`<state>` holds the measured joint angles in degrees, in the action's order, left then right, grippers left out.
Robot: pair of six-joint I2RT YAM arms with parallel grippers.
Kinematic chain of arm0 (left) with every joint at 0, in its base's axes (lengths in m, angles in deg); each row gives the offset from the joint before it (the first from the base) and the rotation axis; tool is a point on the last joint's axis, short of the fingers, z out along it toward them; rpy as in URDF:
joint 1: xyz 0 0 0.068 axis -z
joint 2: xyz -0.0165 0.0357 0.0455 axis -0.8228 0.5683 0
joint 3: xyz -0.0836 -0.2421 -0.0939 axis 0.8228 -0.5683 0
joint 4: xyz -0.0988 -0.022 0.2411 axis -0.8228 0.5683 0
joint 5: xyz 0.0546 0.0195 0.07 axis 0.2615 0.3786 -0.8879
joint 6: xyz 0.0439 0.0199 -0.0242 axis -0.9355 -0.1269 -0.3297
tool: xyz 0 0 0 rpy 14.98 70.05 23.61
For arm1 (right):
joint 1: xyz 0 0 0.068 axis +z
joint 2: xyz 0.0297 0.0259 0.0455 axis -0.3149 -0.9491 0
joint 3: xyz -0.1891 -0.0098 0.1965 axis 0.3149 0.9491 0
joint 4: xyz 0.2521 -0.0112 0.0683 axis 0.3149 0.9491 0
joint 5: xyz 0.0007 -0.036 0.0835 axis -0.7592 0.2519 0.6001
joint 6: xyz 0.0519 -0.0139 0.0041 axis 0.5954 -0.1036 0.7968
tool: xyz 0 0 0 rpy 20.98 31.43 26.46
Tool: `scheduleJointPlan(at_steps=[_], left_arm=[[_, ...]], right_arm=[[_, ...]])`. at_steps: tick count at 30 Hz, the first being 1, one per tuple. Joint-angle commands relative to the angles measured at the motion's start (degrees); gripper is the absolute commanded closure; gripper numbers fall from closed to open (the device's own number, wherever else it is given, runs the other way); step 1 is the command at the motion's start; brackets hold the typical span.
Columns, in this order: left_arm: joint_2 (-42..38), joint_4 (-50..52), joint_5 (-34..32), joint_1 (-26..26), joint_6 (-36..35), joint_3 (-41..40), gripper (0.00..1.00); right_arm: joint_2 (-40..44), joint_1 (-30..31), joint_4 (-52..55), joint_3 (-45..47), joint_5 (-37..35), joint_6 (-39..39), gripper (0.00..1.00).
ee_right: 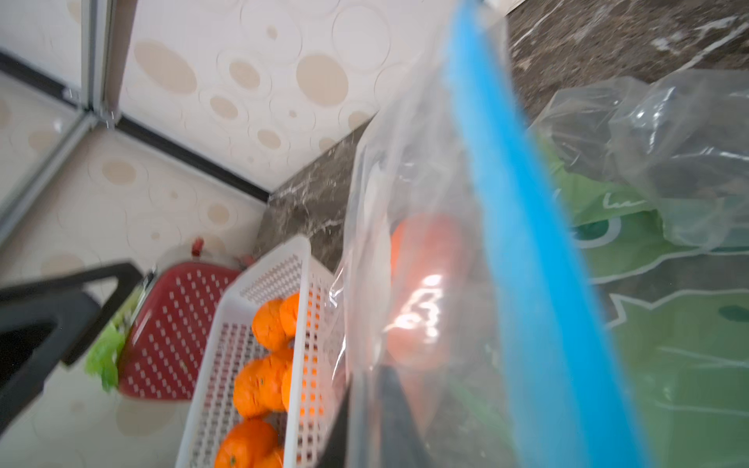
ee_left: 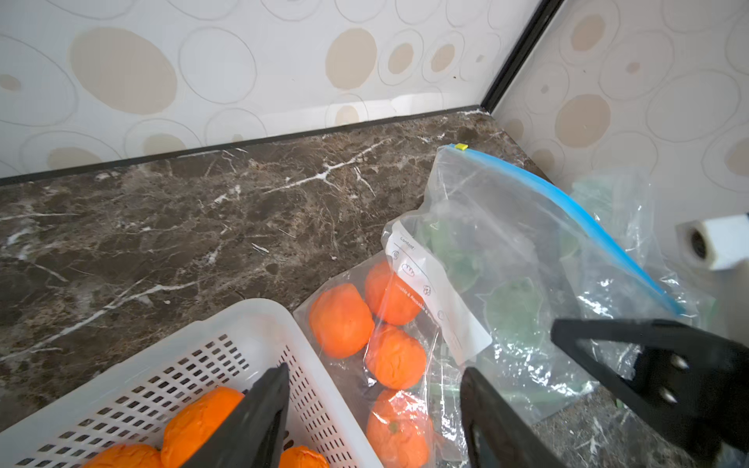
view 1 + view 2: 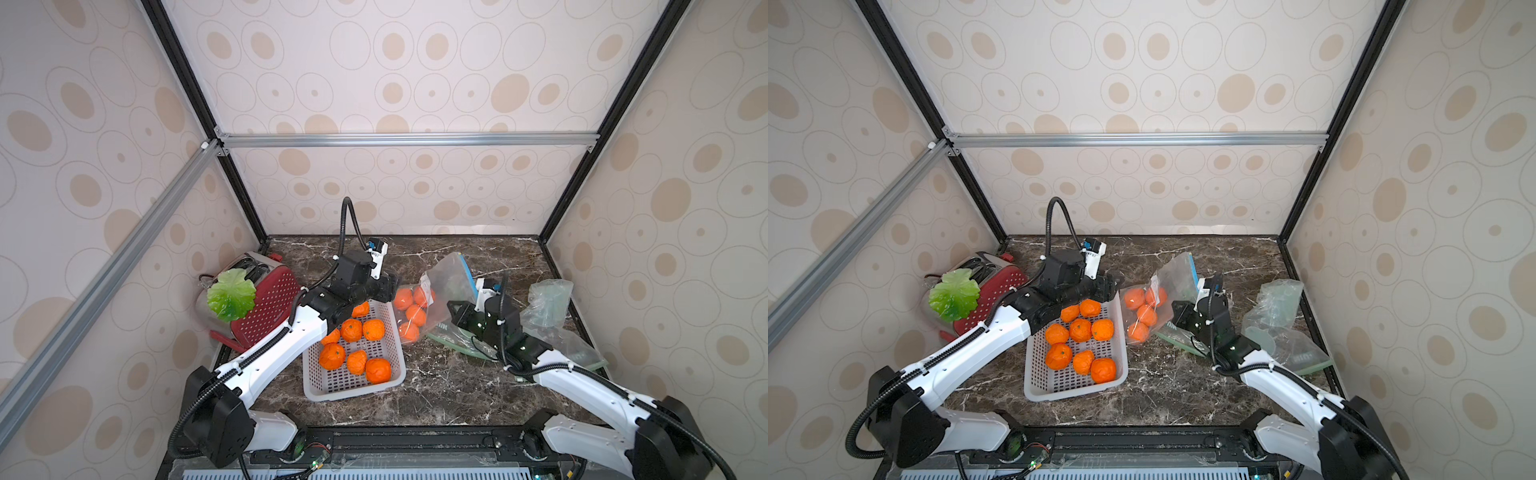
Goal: Open the zip-top bag and take out the orange
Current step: Move the zipper food storage bag to the center of the board.
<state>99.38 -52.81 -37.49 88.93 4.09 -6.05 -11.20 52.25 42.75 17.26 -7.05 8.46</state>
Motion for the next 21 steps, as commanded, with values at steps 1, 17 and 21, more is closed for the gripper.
scheduleJointPlan(at_steps=[1, 17, 21], left_arm=[[2.15, 1.40, 3.42, -0.34, 0.49, 4.34, 0.34], [21.43, 4.55, 26.55, -0.34, -7.91, 23.15, 0.38], [26.41, 6.12, 32.58, -0.33, -11.17, 27.62, 0.39]], right_arm=[[4.82, 0.71, 14.39, -0.72, -6.71, -8.90, 0.52], [11.62, -13.89, 33.64, -11.81, 8.27, -21.25, 0.20], [1.40, -23.46, 29.63, -16.73, 20.90, -18.65, 0.20]])
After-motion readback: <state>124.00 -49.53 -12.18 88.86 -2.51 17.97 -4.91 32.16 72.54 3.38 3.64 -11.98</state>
